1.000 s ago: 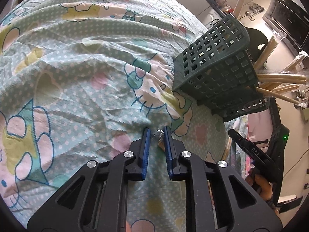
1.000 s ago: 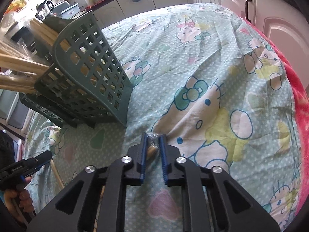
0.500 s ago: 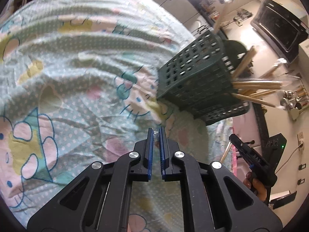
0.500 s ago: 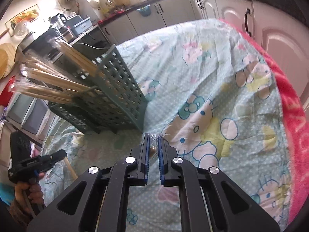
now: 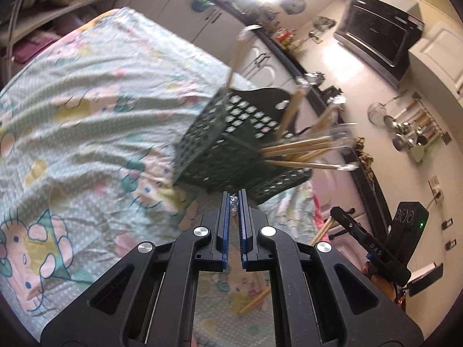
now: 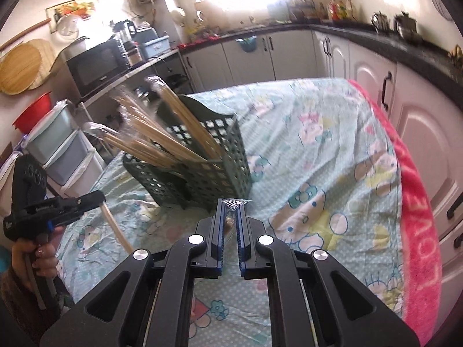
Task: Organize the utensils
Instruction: 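Lift both held chopsticks upright and carry both tools above the caddy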
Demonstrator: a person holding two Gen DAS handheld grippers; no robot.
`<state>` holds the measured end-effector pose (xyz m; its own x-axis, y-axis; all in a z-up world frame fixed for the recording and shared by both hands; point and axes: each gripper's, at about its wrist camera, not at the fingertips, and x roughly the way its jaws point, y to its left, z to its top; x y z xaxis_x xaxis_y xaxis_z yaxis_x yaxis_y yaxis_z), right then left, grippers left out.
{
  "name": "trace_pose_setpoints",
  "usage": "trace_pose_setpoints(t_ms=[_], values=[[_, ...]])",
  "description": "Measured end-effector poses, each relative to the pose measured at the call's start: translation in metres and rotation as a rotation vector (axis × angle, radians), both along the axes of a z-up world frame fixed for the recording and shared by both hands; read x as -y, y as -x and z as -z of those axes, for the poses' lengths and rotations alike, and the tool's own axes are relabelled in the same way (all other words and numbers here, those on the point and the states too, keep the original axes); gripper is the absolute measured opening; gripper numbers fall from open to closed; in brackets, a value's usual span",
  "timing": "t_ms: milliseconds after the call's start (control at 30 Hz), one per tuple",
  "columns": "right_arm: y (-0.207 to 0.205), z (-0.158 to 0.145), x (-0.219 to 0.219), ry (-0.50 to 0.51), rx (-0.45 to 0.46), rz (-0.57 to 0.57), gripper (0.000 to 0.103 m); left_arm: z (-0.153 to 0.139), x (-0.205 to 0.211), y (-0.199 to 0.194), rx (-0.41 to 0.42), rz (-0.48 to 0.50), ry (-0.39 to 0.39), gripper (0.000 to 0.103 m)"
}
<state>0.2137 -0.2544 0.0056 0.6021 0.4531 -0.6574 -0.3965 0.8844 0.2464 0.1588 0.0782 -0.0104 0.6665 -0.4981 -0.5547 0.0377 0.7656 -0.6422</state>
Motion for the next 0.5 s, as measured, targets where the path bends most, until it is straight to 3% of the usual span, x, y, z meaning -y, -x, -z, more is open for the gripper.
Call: trace_pose_setpoints(t_ms=[500], values=[[0.028, -0.055, -0.003, 0.018, 0.147, -0.038, 0.007, -0.063, 0.039, -0.003, 0.171, 0.119, -0.001, 0.003]])
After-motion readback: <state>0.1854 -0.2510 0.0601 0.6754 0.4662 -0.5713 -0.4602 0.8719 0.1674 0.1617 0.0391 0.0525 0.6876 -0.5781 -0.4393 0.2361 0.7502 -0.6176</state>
